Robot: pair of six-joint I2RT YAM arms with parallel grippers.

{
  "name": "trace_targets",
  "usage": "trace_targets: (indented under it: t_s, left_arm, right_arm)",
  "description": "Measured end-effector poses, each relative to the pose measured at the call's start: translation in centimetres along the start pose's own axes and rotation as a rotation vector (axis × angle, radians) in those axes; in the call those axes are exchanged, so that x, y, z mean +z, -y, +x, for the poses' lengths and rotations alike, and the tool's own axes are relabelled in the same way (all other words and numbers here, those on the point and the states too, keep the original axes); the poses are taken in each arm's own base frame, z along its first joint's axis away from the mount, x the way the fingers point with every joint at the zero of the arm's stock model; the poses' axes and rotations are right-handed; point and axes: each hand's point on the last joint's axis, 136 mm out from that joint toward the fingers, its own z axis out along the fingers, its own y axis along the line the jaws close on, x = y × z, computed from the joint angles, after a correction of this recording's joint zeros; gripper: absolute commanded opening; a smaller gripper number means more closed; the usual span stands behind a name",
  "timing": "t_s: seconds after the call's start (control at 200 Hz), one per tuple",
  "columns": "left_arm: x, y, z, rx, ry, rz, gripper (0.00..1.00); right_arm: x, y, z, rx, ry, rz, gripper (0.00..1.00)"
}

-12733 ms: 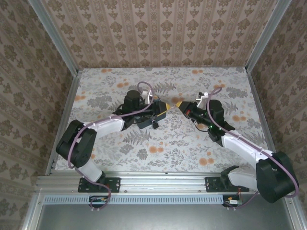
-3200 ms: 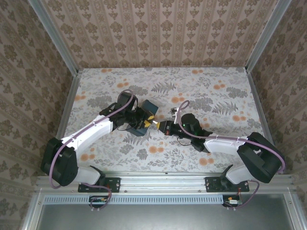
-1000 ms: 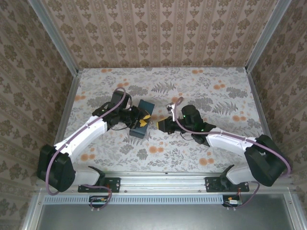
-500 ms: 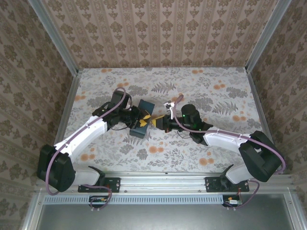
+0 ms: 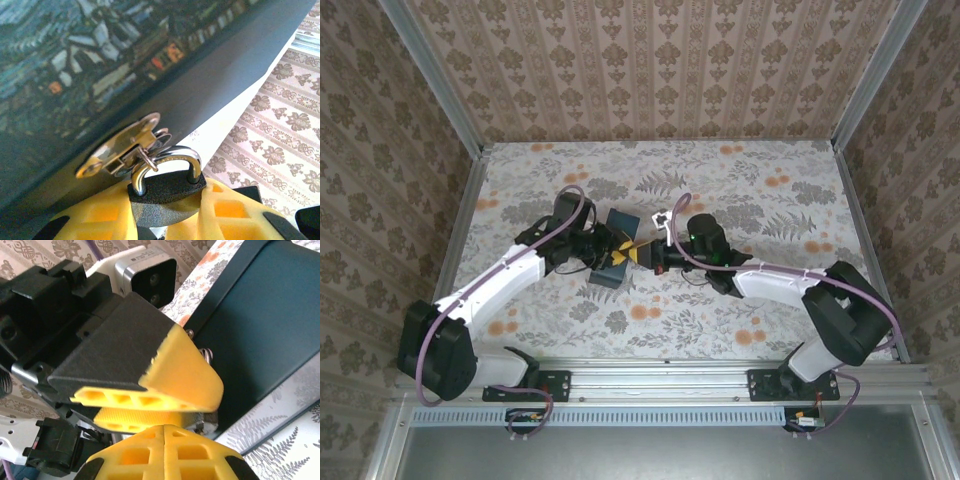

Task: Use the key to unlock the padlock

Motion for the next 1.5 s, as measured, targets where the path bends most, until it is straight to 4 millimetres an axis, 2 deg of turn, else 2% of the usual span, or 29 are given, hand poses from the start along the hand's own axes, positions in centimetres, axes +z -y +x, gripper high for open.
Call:
trace_targets:
  t_s: [0.095,0.165,0.22,0.315,0.4,0.495,0.58,0.66,0.745,0.81,0.865,0.98,1.135,1.29,1.5]
  left_arm:
    - [0.1,0.2,-0.1,-0.004,0.006,0.006,0.04]
    - [0.1,0.2,-0.1,-0.004,0.005,0.008,0.05]
    - [0.1,0.2,-0.1,-0.005,0.006,0.007,0.05]
    - [-0.3,-0.1,-0.5,-0.010,-0.001,0.004,0.05]
    - [-0.4,-0.2,-0.7,-0.012,-0.008,0.002,0.05]
    - [-0.5,-0.4,-0.5,0.001,-0.019,-0.006,0.05]
    - [-0.6,-0.7,-0.2,0.008,-0.036,-0.021,0.06]
    - [-0.8,-0.9,-0.1,0.012,-0.044,-0.035,0.07]
    - [-1.1,-0.8,0.0,0.015,-0.053,-0.045,0.07]
    - [-1.3,-0.5,0.1,0.024,-0.063,-0.053,0.07]
    - [-1.4,-0.1,0.2,0.033,-0.068,-0.058,0.07]
    - [-1.6,0.2,0.4,0.051,-0.082,-0.064,0.07]
    - [-1.7,-0.3,0.5,0.050,-0.093,-0.085,0.07]
    - [-1.8,-0.4,0.4,0.045,-0.097,-0.092,0.07]
    - [-2.0,0.0,0.3,0.051,-0.097,-0.081,0.07]
  right_arm:
    - [0.1,-0.1,-0.3,0.010,0.006,-0.004,0.02]
    - [0.1,-0.1,-0.4,0.011,0.008,-0.006,0.22]
    - [0.1,-0.1,-0.4,0.013,0.009,-0.003,0.32]
    - [-1.9,-0.1,-0.3,-0.050,-0.009,0.069,0.41]
    - [-4.4,-1.1,-1.9,-0.154,0.031,0.109,0.45]
    - [-6.1,-1.6,-2.9,-0.283,0.058,0.154,0.46]
    - [-6.5,-0.9,-2.2,-0.413,0.056,0.207,0.45]
    - [-6.7,0.5,0.4,-0.568,0.052,0.240,0.45]
    - [-6.8,2.5,3.9,-0.706,0.011,0.272,0.35]
    - [-6.6,3.1,5.0,-0.829,-0.006,0.291,0.34]
    - [-6.0,2.7,4.6,-0.953,0.016,0.313,0.33]
    - [-4.1,0.3,4.2,-1.207,0.083,0.326,0.33]
    - [-1.9,-0.9,4.8,-1.434,0.099,0.362,0.30]
    - [-1.2,-1.0,3.7,-1.523,0.124,0.426,0.31]
    - [-1.4,-1.5,2.1,-1.558,0.173,0.479,0.30]
